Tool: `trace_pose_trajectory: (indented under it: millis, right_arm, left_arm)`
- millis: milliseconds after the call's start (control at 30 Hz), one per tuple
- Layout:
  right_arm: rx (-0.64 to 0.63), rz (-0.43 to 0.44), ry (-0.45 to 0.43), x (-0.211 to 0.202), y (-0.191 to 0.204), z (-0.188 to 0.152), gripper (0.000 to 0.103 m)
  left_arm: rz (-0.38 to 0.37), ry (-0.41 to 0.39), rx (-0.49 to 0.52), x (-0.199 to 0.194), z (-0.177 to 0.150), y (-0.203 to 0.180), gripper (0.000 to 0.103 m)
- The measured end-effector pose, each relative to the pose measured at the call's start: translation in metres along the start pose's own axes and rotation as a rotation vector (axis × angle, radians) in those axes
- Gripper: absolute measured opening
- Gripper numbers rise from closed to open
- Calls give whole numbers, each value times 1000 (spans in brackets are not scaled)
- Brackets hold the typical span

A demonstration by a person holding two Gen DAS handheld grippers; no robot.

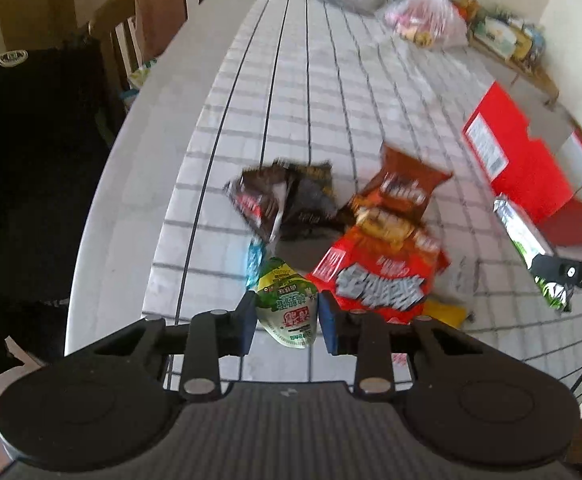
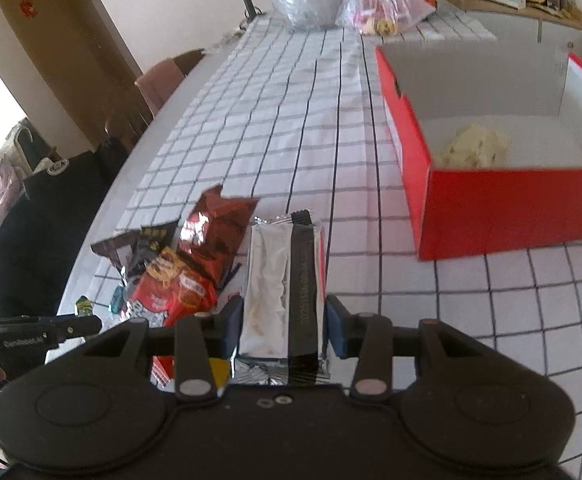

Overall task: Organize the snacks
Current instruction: 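Carry both items into the red box and open both tools to release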

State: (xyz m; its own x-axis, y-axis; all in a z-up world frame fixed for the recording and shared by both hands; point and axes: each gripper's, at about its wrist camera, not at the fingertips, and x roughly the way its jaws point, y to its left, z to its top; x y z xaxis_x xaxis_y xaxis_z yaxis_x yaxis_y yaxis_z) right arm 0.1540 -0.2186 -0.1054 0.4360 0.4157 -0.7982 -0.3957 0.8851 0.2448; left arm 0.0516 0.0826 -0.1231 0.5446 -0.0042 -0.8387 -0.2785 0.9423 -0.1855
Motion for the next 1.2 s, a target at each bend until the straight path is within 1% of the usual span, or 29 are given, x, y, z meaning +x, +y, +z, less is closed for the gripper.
trace_pose_trajectory:
  millis: [133,267,500,767,1033,1200]
  right_arm:
    - [1,2,-38,-15,-10,12,42]
    - [0,-3,-81,-31,-23,25,42]
    - [-5,-27,-133,-53,-53,45,42]
    - [0,-60,-180,-73,-97,64,42]
    - [8,-108,-196,-82,-150,80,42]
    - [6,-142,-180,-81,-187,89,42]
  left_arm:
    - [-26,-41,-8,-16,13,-15,32]
    - [-50,-74,11,-25,26,-38,32]
    - [-92,-118,73,-27,48,-87,32]
    - [-139,-164,171,-24,75,-159,32]
    - [-176,-167,258,-6,95,-232,32]
    - [-194,-144,290,14,108,-274,32]
